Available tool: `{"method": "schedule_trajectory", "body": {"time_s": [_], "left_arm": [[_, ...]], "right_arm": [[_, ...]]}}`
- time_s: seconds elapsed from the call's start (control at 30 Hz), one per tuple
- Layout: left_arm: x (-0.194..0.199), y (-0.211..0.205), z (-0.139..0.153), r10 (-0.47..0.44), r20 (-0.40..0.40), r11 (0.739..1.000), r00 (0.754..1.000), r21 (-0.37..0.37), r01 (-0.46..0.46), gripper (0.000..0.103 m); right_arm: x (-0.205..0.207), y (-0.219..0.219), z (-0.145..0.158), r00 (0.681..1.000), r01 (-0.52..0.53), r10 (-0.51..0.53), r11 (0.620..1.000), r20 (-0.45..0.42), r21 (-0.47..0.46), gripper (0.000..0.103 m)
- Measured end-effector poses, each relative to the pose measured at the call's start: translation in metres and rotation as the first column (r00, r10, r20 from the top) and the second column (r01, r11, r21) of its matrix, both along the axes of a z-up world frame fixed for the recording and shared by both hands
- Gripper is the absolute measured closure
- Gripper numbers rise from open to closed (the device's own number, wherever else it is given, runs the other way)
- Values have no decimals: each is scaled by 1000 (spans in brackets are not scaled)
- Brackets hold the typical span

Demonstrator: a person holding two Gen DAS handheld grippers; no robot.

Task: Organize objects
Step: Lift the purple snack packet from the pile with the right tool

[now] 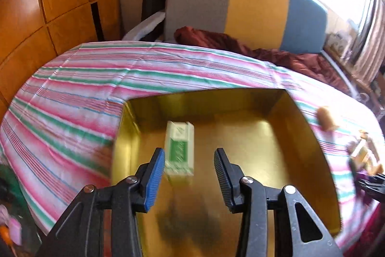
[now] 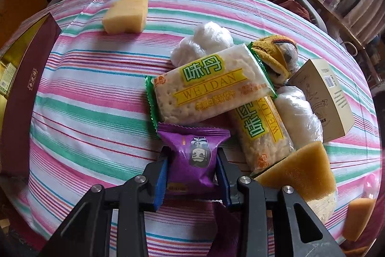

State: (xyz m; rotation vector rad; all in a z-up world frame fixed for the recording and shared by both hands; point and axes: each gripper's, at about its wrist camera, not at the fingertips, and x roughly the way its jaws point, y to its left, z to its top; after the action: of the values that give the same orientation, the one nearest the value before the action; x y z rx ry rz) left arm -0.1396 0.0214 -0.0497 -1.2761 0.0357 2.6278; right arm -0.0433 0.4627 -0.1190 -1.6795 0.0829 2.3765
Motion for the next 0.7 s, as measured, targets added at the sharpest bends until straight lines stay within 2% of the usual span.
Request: {"method": "schedule_trajectory", "body": {"time_s": [0.27, 0.47, 0.7], "left_arm": [[68, 32, 2, -106, -19, 991, 994, 82, 107, 60], [95, 50, -4, -142, -34, 989, 989, 38, 143, 60], [111, 41, -5, -141, -38, 989, 989, 26, 142, 60]], "right_arm": [[-2, -15, -3, 1000, -19, 19, 999, -1, 40, 67], [0, -26, -5, 999, -40, 40, 996, 0, 81, 67], [5, -22, -2, 998, -62, 62, 991, 1, 115, 68]]}}
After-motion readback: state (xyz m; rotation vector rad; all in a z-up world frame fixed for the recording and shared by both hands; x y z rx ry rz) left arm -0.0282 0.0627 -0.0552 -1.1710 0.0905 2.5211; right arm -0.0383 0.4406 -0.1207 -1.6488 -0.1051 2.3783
